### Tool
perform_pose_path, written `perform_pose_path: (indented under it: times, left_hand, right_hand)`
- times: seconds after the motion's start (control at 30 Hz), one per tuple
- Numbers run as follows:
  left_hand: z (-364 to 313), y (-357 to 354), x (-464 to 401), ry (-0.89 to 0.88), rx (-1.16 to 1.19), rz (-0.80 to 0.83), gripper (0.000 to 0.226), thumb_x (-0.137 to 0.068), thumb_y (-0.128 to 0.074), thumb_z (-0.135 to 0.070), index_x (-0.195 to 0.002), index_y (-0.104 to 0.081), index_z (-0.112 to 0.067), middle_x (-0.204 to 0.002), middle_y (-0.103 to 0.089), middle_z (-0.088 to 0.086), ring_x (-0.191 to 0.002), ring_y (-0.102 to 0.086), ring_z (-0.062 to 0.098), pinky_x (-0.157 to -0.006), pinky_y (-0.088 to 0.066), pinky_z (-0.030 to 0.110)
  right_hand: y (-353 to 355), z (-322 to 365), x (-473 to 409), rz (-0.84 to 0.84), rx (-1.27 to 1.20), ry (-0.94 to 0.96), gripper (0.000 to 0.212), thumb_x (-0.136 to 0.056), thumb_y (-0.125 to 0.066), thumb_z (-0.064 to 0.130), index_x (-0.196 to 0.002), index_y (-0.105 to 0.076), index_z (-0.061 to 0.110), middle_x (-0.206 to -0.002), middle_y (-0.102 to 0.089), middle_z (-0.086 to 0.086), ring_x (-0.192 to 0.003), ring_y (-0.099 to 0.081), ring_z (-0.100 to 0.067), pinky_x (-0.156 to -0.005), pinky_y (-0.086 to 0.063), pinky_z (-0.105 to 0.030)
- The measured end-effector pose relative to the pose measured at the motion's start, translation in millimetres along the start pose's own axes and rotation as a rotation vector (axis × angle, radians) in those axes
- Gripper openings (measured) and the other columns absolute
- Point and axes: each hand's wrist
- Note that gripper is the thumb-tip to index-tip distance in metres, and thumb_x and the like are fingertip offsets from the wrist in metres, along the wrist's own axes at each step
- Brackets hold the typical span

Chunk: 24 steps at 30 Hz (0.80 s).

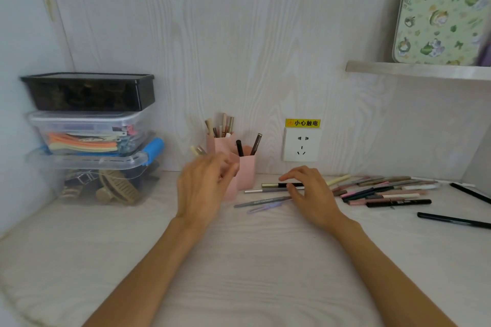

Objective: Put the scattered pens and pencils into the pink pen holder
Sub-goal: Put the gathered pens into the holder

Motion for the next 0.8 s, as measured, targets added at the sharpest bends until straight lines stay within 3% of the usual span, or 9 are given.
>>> perform_pose_path:
  times: [0.1, 0.23, 0.43, 0.53, 0.63, 0.7, 0.8]
  left_hand:
    - [0.8, -8.9, 9.3, 0.091, -0.024, 0.219, 0.018, -0.089, -0.057, -0.042, -0.09, -0.066, -0.026, -0.078, -0.069, -0.003, -0.072, -0.063, 0.02, -0.057, -0.041, 0.026]
    - [11.7, -15.7, 10.9, 0.173, 0.135, 0.277, 0.021, -0.089, -0.056, -0.042, -0.082, -0.063, -0.023, -0.072, -0.058, -0.006, -0.069, -0.055, 0.016, -0.06, -0.037, 0.026]
    - [35.4, -9.0, 13.2, 0.163, 0.279, 0.349, 0.009, -0.089, -0.058, -0.035, -0.084, -0.055, -0.028, -0.081, -0.055, -0.007, -0.07, -0.047, 0.007, -0.059, -0.033, 0.018]
    - [34.1, -7.0, 13.4, 0.16, 0.263, 0.345, 0.011, -0.089, -0.058, -0.037, -0.094, -0.057, -0.028, -0.084, -0.059, -0.006, -0.072, -0.049, 0.007, -0.059, -0.034, 0.016]
    - [25.6, 2.4, 10.5, 0.229, 0.275, 0.168, 0.038, -0.082, -0.065, -0.045, -0.111, -0.042, -0.035, -0.071, -0.05, -0.011, -0.064, -0.052, 0.011, -0.051, -0.041, 0.024]
    - [17.0, 7.8, 8.5, 0.172, 0.295, 0.088, 0.037, -0.076, -0.069, -0.045, -0.101, -0.042, -0.038, -0.065, -0.047, -0.009, -0.059, -0.049, 0.007, -0.047, -0.041, 0.023]
    - [8.7, 4.6, 12.7, -0.058, 0.21, 0.312, 0.022, -0.076, -0.065, -0.054, -0.085, -0.059, -0.034, -0.068, -0.052, -0.01, -0.062, -0.049, 0.006, -0.049, -0.033, 0.022]
  right_hand:
    - [-1.8, -0.4, 1.5, 0.074, 0.0, -0.012, 0.029, -0.089, -0.049, 0.009, -0.107, -0.065, 0.025, -0.113, -0.058, 0.002, -0.108, -0.046, -0.015, -0.09, -0.037, -0.026]
    - [-2.0, -0.9, 3.3, 0.19, 0.002, -0.027, 0.035, -0.09, -0.044, 0.01, -0.118, -0.06, 0.025, -0.123, -0.055, 0.003, -0.114, -0.043, -0.016, -0.101, -0.035, -0.032]
    - [-0.6, 4.1, 5.2, 0.288, -0.053, -0.026, 0.031, -0.083, -0.053, 0.012, -0.103, -0.068, 0.03, -0.116, -0.059, 0.004, -0.112, -0.044, -0.016, -0.088, -0.03, -0.023]
    - [0.8, 7.1, 7.2, 0.283, -0.058, 0.003, 0.022, -0.081, -0.062, 0.016, -0.097, -0.069, 0.03, -0.113, -0.059, 0.005, -0.11, -0.046, -0.014, -0.088, -0.031, -0.024]
    - [0.4, 8.3, 5.9, 0.249, -0.034, 0.046, 0.016, -0.081, -0.065, 0.019, -0.095, -0.069, 0.027, -0.111, -0.058, 0.007, -0.109, -0.045, -0.011, -0.09, -0.03, -0.022]
    - [-0.4, 10.1, 5.0, 0.242, -0.031, 0.05, 0.014, -0.081, -0.066, 0.019, -0.093, -0.068, 0.026, -0.107, -0.057, 0.007, -0.106, -0.045, -0.011, -0.09, -0.033, -0.023]
    - [-1.1, 13.8, 5.1, 0.284, -0.095, 0.035, 0.015, -0.082, -0.064, 0.014, -0.093, -0.067, 0.024, -0.1, -0.061, 0.006, -0.101, -0.052, -0.014, -0.09, -0.041, -0.028]
Point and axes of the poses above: each hand's wrist, its own x-axis away from the middle knuckle, its own y-axis out of the back of the hand, z = x × y
